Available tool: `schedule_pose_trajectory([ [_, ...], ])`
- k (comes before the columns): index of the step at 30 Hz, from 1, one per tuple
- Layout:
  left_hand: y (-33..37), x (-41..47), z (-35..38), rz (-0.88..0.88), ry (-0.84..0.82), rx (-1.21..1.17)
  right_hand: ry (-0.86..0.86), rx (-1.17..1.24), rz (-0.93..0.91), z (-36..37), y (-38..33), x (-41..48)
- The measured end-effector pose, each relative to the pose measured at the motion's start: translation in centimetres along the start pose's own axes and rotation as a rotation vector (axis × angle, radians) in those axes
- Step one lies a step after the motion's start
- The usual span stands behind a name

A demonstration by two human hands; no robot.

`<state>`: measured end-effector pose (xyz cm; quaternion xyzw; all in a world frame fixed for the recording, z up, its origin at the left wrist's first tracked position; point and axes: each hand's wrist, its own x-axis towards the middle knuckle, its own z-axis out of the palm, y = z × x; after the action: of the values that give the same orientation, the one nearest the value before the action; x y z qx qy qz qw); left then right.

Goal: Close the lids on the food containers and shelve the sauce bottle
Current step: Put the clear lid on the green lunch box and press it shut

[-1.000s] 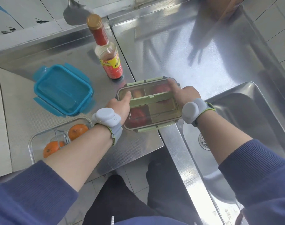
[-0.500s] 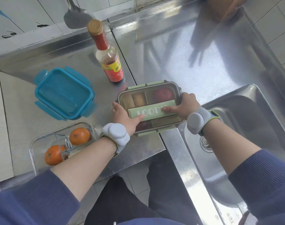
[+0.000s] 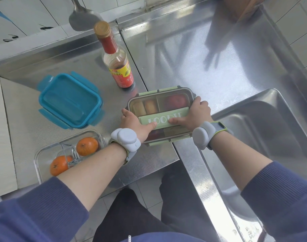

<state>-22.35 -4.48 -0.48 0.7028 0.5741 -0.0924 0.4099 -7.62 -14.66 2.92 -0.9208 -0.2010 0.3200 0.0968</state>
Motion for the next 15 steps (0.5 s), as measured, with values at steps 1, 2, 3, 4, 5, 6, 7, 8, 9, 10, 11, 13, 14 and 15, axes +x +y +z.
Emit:
schedule_pose_trajectory([
  [1, -0.1, 0.0, 0.1, -0.002, 0.006, 0.0, -0.003, 0.001, -0.004, 0.1, 0.0, 0.0],
  [2, -0.2, -0.1, 0.2, 0.002, 0.018, -0.002, -0.004, 0.003, -0.011, 0.1, 0.1, 0.2],
  [3, -0.3, -0.1, 0.4, 0.003, 0.028, -0.004, -0.007, 0.002, -0.014, 0.2, 0.2, 0.3],
  [4, -0.3, -0.2, 0.6, 0.004, 0.036, -0.004, -0.003, -0.005, -0.019, 0.3, 0.3, 0.3],
  [5, -0.2, -0.2, 0.7, 0.007, 0.044, -0.001, 0.007, -0.013, -0.026, 0.4, 0.3, 0.4],
  [6, -0.2, -0.2, 0.7, 0.01, 0.05, 0.007, 0.017, -0.023, -0.031, 0.7, 0.3, 0.3],
  [7, -0.2, -0.2, 0.7, 0.013, 0.057, 0.017, 0.027, -0.03, -0.034, 0.9, 0.1, 0.3],
  [8, -0.2, -0.3, 0.7, 0.016, 0.061, 0.03, 0.032, -0.03, -0.029, 1.0, 0.1, 0.2],
  [9, -0.2, -0.3, 0.8, 0.02, 0.067, 0.043, 0.034, -0.025, -0.022, 1.1, 0.2, 0.3],
  [10, -0.2, -0.4, 0.8, 0.024, 0.077, 0.053, 0.032, -0.02, -0.024, 1.2, 0.2, 0.3],
  [11, -0.2, -0.5, 0.8, 0.029, 0.081, 0.058, 0.024, -0.018, -0.028, 1.2, 0.3, 0.3],
  [13, -0.2, -0.6, 0.7, 0.027, 0.07, 0.049, 0.005, -0.017, -0.036, 1.3, 0.5, 0.1],
  [14, -0.2, -0.4, 0.5, 0.02, 0.054, 0.041, 0.003, -0.019, -0.036, 1.2, 0.4, 0.0],
  [15, -0.2, -0.3, 0.5, 0.01, 0.024, 0.037, 0.002, -0.022, -0.028, 1.4, 0.5, -0.2],
])
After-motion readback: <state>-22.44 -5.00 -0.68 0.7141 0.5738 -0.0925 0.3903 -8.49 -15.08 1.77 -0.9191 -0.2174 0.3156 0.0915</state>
